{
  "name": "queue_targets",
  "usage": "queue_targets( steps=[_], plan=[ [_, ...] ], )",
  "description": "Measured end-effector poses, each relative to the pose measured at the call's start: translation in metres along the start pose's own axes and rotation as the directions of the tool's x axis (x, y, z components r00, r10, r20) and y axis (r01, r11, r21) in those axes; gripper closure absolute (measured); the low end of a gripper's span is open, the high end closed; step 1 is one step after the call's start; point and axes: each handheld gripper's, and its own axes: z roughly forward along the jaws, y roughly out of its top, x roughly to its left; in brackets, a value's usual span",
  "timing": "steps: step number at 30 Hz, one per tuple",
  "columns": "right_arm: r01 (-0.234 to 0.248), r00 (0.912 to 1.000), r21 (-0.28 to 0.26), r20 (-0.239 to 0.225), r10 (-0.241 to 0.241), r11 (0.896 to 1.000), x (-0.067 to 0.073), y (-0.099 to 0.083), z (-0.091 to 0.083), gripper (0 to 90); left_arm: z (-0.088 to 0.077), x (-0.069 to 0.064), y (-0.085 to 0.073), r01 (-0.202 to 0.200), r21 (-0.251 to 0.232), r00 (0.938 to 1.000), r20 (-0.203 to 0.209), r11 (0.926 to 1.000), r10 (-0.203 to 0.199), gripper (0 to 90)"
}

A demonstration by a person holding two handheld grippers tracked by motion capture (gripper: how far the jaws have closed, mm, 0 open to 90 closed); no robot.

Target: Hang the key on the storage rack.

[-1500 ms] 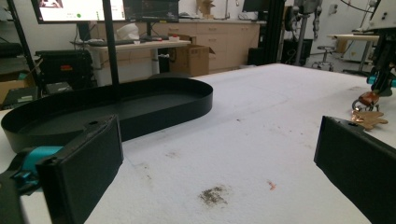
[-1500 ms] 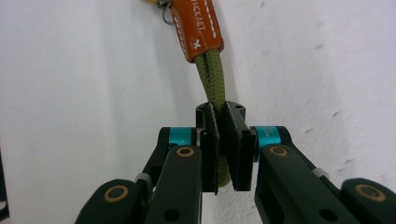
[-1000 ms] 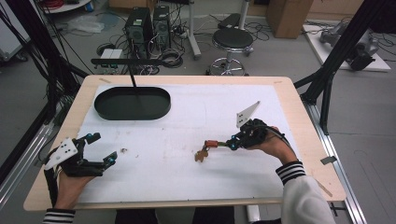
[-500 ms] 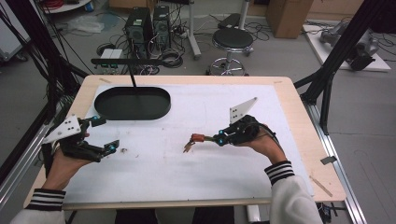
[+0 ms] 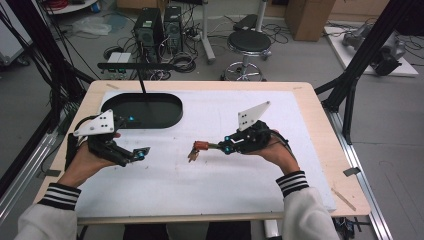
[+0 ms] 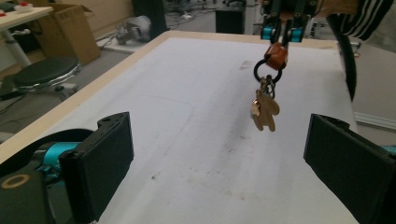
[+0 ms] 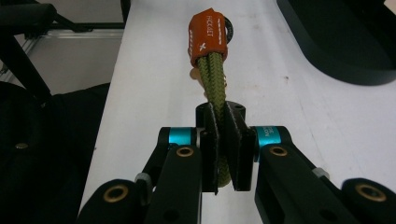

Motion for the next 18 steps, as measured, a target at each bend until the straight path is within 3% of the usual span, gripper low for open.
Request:
queue_targets(
  steps=[2, 3, 9, 13, 14, 18],
  plan=[
    [0.011, 0.9999, 0.0, -0.002, -0.011, 1.0, 0.0, 0.006, 0.003, 84.9, 0.003, -0.001, 0.003, -0.004, 0.004, 0.9999, 0.015, 1.0, 0.004, 8.6],
    [0.014, 0.9999, 0.004, -0.007, -0.014, 1.0, 0.0, 0.009, 0.004, 84.9, 0.007, -0.002, 0.008, -0.003, 0.004, 0.999, 0.045, 1.0, 0.003, 8.6],
    [0.041, 0.999, 0.012, -0.018, -0.041, 0.999, -0.002, 0.021, 0.012, 84.9, 0.018, -0.004, 0.019, -0.024, 0.033, 0.9961, 0.086, 0.9992, 0.021, 8.6],
    [0.05, 0.9984, 0.013, -0.027, -0.05, 0.999, -0.003, 0.027, 0.018, 84.9, 0.03, -0.008, 0.027, -0.035, 0.059, 0.9906, 0.134, 0.9976, 0.027, 8.6],
    [0.056, 0.9981, 0.02, -0.03, -0.055, 0.998, -0.003, 0.03, 0.02, 84.9, 0.038, -0.011, 0.03, -0.048, 0.076, 0.9862, 0.162, 0.996, 0.035, 8.0],
    [0.061, 0.9976, 0.016, -0.034, -0.061, 0.998, -0.002, 0.035, 0.024, 84.9, 0.051, -0.015, 0.035, -0.07, 0.101, 0.9803, 0.191, 0.9924, 0.05, 6.0]
  ],
)
